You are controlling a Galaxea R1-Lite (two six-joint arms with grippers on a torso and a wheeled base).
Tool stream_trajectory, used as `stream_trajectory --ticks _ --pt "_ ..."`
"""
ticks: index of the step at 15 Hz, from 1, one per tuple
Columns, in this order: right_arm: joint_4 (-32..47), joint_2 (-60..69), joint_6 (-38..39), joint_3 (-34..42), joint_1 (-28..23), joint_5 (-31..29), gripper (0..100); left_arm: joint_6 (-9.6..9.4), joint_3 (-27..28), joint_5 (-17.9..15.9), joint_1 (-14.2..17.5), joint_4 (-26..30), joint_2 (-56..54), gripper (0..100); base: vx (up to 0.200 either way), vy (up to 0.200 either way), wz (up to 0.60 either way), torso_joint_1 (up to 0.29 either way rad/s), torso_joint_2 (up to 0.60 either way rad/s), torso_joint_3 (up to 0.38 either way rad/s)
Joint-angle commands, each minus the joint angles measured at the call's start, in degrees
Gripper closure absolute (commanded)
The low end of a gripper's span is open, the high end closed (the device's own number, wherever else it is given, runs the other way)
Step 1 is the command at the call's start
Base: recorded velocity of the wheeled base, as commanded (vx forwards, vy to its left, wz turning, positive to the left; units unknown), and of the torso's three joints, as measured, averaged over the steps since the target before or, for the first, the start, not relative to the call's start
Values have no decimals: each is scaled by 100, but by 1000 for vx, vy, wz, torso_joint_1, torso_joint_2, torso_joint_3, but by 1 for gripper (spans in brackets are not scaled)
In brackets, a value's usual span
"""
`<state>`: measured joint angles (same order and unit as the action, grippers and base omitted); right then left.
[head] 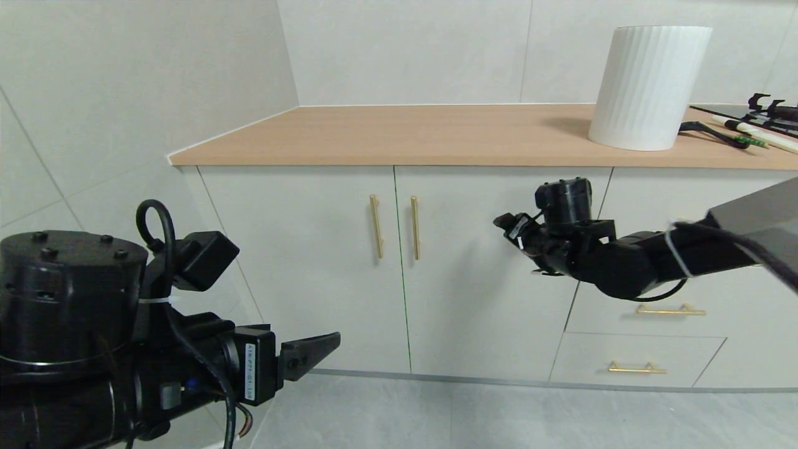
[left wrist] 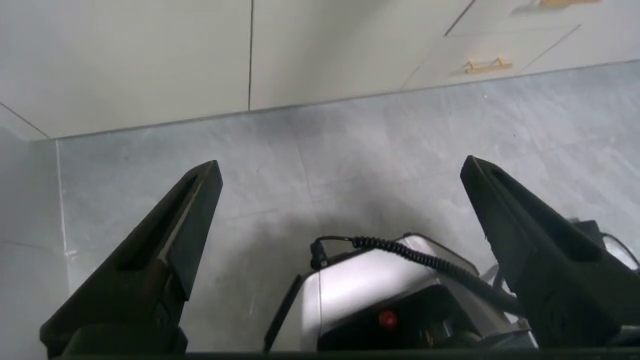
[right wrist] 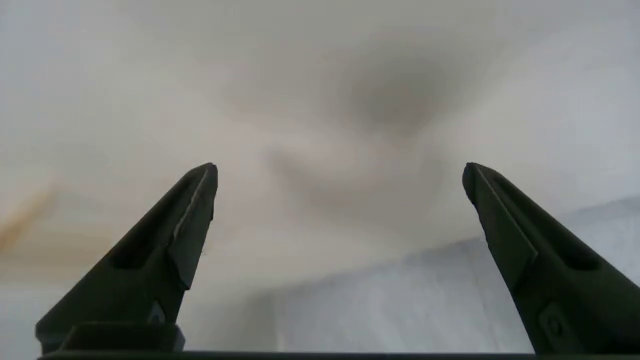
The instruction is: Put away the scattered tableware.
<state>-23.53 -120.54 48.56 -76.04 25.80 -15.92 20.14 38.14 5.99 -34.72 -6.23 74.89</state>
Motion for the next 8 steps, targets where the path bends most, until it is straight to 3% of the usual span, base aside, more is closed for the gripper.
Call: stream_trajectory --ticks 1,3,4,6,8 --pt "-3 1613 -505 995 48 502 0 -1 0 -1 0 -1 -123 0 0 0 0 0 0 0" --pt "-11 3028 -1489 2076 48 537 0 -54 -9 8 141 8 -422 0 0 0 0 0 0 0" --pt "-3 3704 -1806 2498 4 529 0 -177 -105 8 246 -1 -668 0 0 0 0 0 0 0" --pt "41 4750 -2254 3052 -66 432 0 -318 -264 8 528 8 -1161 0 0 0 0 0 0 0" --pt "112 5831 -3080 3605 -145 406 0 -326 -536 25 721 8 -1618 0 0 0 0 0 0 0"
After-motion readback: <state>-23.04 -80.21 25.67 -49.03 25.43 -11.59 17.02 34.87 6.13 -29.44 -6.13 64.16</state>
